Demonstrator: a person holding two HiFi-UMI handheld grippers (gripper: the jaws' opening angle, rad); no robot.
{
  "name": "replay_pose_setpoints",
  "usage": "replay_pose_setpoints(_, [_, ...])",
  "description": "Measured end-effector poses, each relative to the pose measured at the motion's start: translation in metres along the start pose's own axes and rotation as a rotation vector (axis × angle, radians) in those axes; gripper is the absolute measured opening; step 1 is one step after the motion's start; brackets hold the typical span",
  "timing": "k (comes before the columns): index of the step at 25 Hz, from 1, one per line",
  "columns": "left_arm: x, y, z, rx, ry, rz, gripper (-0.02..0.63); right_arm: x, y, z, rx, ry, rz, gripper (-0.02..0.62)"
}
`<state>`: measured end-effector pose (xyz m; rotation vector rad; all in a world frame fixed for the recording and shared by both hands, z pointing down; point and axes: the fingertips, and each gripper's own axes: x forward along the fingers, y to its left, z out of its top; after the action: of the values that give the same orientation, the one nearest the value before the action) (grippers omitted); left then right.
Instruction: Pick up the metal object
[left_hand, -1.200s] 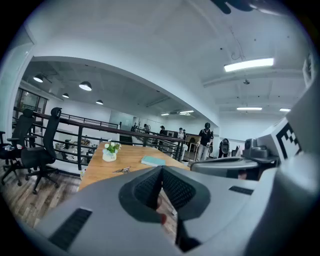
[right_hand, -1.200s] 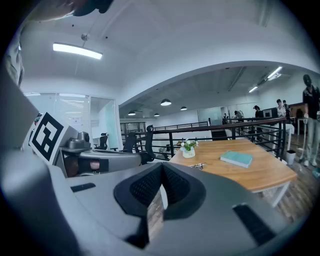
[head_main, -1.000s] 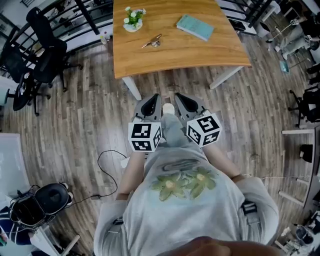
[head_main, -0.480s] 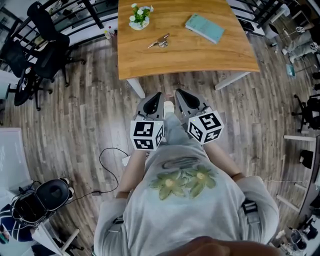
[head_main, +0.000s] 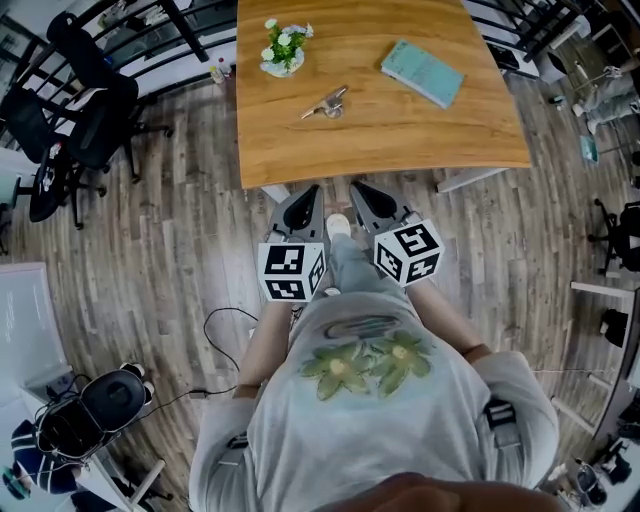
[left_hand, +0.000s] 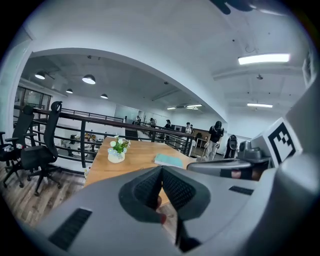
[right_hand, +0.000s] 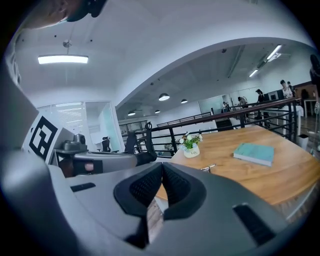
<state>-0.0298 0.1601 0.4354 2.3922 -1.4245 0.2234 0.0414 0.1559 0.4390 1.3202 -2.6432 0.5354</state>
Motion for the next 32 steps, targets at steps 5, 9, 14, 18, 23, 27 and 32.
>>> replay_pose_setpoints(5, [0.038, 0.027, 0.011, -0.003, 0.018, 0.008, 0.014, 0.046, -0.022, 0.004, 0.003, 0.049, 0.023, 0.017])
replay_pose_setpoints(9, [0.064, 0.053, 0.024, -0.009, 0.024, 0.025, 0.014, 0.081, -0.039, 0.018, -0.007, 0.071, 0.031, 0.066])
replay_pose_setpoints(14, [0.101, 0.08, 0.039, -0.023, 0.037, 0.04, 0.014, 0.122, -0.064, 0.034, -0.021, 0.099, 0.038, 0.094])
replay_pose_setpoints(18, [0.126, 0.092, 0.046, -0.029, 0.044, 0.041, 0.014, 0.147, -0.083, 0.038, -0.029, 0.13, 0.031, 0.131])
replay_pose_setpoints(23, [0.153, 0.104, 0.055, -0.038, 0.043, 0.041, 0.014, 0.172, -0.103, 0.039, -0.04, 0.177, 0.03, 0.174])
replay_pose_setpoints(27, [0.172, 0.114, 0.054, -0.052, 0.051, 0.051, 0.014, 0.188, -0.118, 0.04, -0.054, 0.203, 0.032, 0.2])
replay_pose_setpoints(32, [0.192, 0.123, 0.058, -0.064, 0.047, 0.068, 0.014, 0.205, -0.132, 0.036, -0.071, 0.239, 0.038, 0.233])
